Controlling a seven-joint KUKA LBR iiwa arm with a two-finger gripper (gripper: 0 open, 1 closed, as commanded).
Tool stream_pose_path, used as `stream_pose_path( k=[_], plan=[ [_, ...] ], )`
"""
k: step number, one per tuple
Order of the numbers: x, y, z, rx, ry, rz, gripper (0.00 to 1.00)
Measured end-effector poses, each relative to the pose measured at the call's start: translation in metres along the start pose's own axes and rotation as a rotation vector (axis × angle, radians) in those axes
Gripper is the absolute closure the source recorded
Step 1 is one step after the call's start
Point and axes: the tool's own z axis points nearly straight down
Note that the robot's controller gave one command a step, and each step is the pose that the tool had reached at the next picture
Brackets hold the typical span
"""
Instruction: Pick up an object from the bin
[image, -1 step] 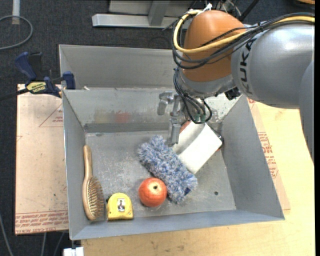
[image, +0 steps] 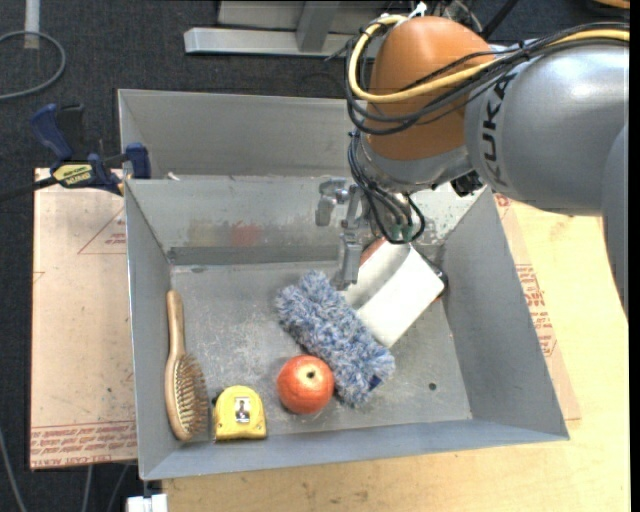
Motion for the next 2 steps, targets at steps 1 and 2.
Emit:
stream_pose_path(
  k=[1,2],
  plan=[
    [0.005,-0.007,0.036,0.0,-0.004,-0.063,0.0],
    [0.018,-0.017,0.097,0.0,-0.003,-0.111,0.0]
  ],
)
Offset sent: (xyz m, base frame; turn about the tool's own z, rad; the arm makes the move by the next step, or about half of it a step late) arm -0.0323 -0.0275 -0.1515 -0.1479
